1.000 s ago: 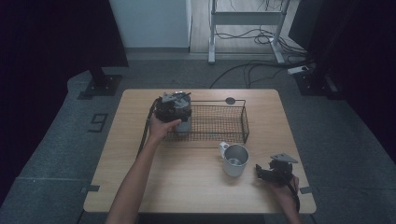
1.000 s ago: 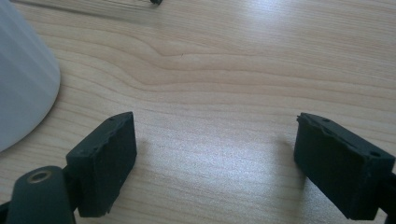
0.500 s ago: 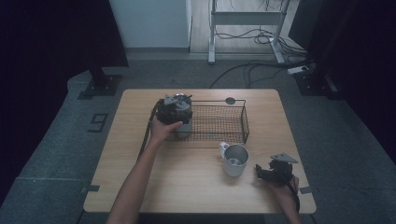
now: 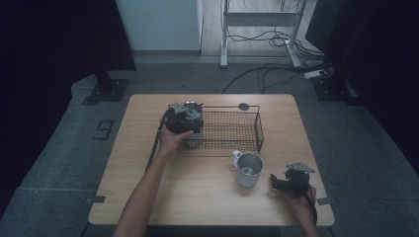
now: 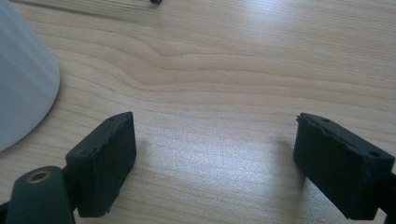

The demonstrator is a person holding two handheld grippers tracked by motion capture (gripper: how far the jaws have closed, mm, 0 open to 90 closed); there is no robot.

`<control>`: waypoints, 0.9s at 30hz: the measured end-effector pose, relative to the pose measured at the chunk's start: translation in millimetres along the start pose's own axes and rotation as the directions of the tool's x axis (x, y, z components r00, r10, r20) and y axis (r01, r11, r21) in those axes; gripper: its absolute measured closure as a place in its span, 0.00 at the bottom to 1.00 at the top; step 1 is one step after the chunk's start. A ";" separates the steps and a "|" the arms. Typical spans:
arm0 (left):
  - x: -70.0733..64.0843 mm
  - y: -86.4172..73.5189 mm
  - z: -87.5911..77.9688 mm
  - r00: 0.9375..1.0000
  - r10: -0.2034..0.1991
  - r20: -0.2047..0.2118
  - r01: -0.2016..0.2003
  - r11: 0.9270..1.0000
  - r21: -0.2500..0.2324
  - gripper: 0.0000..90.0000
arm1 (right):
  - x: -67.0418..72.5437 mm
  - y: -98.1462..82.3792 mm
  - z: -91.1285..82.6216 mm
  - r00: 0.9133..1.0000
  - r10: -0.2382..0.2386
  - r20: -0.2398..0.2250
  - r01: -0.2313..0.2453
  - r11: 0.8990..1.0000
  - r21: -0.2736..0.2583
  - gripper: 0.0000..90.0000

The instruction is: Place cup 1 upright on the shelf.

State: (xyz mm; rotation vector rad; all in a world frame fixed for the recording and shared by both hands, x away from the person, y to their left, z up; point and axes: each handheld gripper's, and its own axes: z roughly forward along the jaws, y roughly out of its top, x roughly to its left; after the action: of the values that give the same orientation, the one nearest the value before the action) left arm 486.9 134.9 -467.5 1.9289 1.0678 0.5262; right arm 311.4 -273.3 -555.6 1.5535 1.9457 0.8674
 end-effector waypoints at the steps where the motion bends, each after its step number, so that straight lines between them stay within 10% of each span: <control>1: 0.1 -1.0 -0.7 1.000 0.000 0.001 0.000 1.000 -0.006 0.05 | 0.0 0.0 0.0 1.000 0.000 0.000 0.000 1.000 0.000 0.15; 27: -5.0 -5.4 -12.6 1.000 -0.025 -0.007 0.025 0.999 -0.021 0.00 | 0.2 -0.1 0.0 1.000 -0.001 0.000 0.001 1.000 -0.002 0.15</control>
State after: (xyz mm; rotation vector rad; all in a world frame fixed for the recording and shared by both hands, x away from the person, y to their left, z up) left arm 473.0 138.2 -464.9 1.8948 1.0854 0.5290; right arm 311.3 -273.1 -555.7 1.5511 1.9447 0.8684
